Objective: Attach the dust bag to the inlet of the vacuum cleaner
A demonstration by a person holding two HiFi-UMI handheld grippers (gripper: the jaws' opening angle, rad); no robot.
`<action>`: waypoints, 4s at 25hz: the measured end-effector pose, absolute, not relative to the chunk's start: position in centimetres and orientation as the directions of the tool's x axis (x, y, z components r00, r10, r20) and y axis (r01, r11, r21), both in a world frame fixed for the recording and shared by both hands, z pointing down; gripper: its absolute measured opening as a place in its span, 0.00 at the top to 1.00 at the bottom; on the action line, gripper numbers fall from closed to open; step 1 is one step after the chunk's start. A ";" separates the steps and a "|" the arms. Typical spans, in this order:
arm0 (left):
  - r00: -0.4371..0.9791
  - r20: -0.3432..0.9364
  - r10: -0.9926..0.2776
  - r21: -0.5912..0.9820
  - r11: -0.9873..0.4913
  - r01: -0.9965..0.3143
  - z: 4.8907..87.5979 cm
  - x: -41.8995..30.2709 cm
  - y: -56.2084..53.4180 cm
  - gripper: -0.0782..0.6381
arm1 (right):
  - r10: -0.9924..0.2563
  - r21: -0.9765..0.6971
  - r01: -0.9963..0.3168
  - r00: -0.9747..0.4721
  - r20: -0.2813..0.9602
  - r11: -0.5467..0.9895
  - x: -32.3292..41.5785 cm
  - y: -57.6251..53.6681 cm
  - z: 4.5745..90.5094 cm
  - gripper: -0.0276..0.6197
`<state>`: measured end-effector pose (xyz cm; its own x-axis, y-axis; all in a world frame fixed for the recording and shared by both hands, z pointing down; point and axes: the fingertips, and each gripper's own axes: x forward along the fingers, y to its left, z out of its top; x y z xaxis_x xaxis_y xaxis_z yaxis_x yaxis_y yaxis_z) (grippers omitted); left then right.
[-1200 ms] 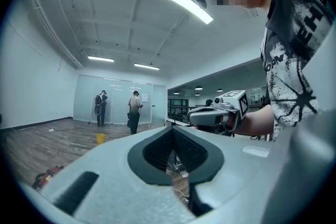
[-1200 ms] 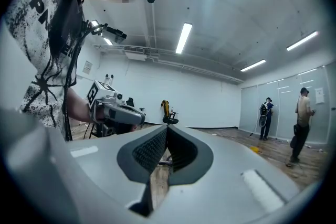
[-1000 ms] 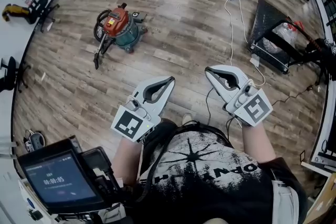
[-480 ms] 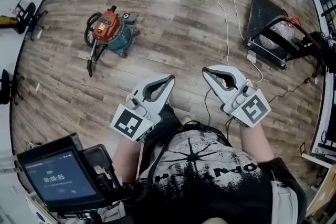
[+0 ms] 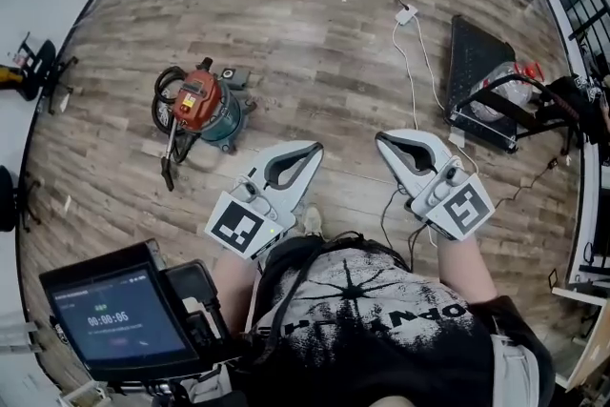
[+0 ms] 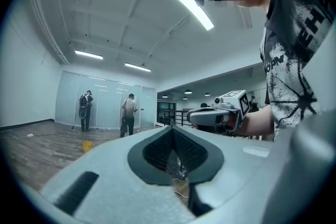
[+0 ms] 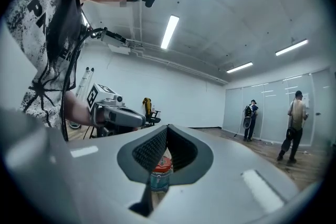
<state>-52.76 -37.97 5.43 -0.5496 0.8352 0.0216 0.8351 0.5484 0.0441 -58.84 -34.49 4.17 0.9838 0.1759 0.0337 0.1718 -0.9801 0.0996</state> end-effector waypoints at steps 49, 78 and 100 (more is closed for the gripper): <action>-0.369 0.080 0.926 0.097 0.362 0.927 8.5 -35.3 1.8 0.89 | -0.079 0.079 -0.080 0.997 0.016 -0.994 -40.3 5.0 6.4 0.96; -0.346 0.063 0.936 0.075 0.341 0.937 8.9 -20.1 19.8 0.89 | -0.151 0.073 -0.156 0.986 0.068 -0.985 -23.9 22.6 8.1 0.96; -0.151 0.116 0.982 0.104 0.139 0.985 12.1 6.8 31.8 0.89 | -0.338 0.074 -0.339 0.941 0.031 -0.938 2.9 35.3 9.1 0.96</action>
<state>6.77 31.79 12.08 -0.1509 0.9817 0.1157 0.9848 0.1392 0.1038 2.90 35.31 9.11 0.9408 -0.3376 0.0312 -0.3390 -0.9378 0.0742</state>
